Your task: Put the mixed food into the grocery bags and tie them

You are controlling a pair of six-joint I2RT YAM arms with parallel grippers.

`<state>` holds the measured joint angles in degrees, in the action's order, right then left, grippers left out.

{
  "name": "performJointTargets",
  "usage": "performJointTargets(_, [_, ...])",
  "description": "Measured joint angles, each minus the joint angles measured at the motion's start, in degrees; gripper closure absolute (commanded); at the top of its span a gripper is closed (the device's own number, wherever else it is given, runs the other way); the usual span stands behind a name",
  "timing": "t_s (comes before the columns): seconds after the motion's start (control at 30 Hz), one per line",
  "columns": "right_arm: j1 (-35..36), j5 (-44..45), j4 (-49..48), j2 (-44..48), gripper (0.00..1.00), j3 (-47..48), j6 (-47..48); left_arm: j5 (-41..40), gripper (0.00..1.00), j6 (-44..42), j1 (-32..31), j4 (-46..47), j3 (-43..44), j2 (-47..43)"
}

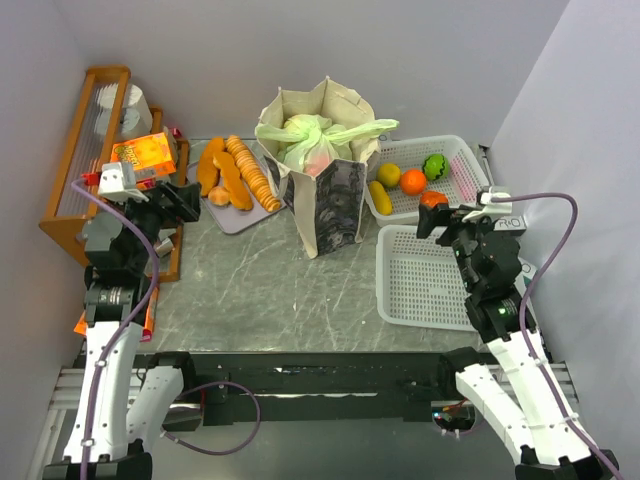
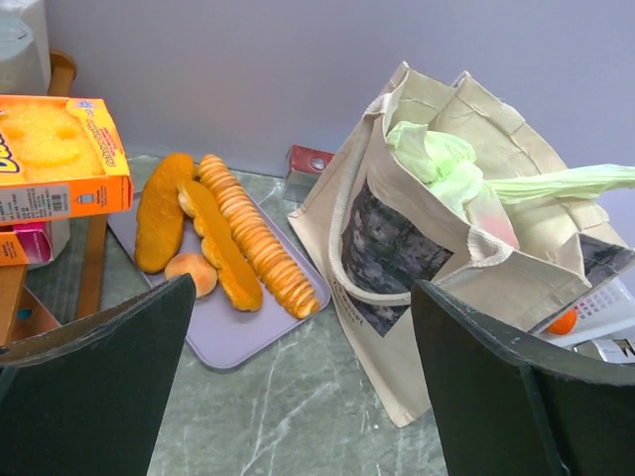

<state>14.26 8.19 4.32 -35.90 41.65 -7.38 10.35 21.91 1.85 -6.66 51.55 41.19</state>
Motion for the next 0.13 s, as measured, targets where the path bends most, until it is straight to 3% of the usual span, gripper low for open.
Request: performJointTargets(0.13, [0.0, 0.4, 0.0, 0.7, 0.01, 0.0, 0.0, -0.9, 0.04, 0.0, -0.1, 0.0, -0.9, -0.2])
